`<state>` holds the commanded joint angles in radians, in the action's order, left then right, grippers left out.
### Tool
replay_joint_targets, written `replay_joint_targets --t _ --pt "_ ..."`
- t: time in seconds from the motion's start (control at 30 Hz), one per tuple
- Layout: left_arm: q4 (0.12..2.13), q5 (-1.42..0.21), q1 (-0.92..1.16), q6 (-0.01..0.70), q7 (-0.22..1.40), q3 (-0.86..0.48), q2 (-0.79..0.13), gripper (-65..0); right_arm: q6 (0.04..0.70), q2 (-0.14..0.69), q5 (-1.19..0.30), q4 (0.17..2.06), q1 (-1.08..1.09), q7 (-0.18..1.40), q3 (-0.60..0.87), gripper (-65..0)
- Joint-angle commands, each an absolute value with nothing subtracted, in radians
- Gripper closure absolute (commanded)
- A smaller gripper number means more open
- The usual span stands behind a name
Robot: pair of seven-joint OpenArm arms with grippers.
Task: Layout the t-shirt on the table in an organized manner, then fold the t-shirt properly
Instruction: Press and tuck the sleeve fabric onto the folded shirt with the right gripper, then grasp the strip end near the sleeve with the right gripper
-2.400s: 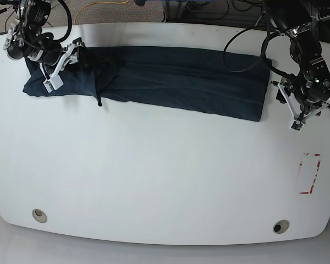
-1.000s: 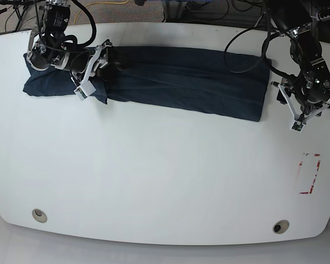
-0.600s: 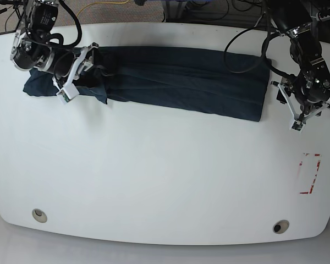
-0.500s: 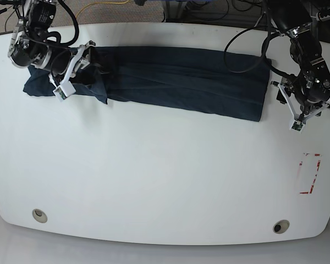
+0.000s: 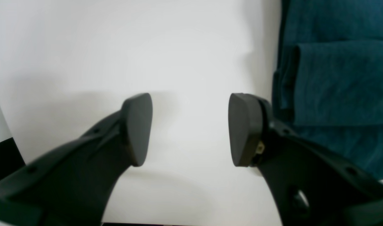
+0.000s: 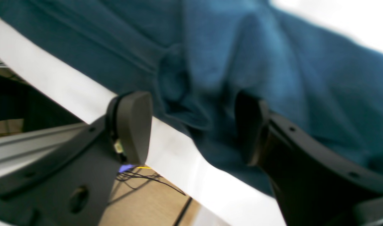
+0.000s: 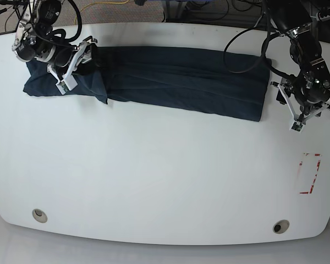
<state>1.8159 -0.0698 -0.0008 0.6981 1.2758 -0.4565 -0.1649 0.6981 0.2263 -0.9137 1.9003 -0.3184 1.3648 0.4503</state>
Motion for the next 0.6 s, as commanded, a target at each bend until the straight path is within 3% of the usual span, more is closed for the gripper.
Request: replay_joint_targets --t 0.23,0.6 --pt "1.816 -0.070 -0.001 0.698 1.276 -0.456 -0.165 -35.6 0.698 0.180 -0.912 1.827 -0.263 1.363 0.378 -40.0" --pt "1.816 -0.070 0.001 0.698 1.276 -0.456 -0.166 -35.6 0.698 0.142 -0.929 1.911 -0.209 1.371 0.335 -40.0"
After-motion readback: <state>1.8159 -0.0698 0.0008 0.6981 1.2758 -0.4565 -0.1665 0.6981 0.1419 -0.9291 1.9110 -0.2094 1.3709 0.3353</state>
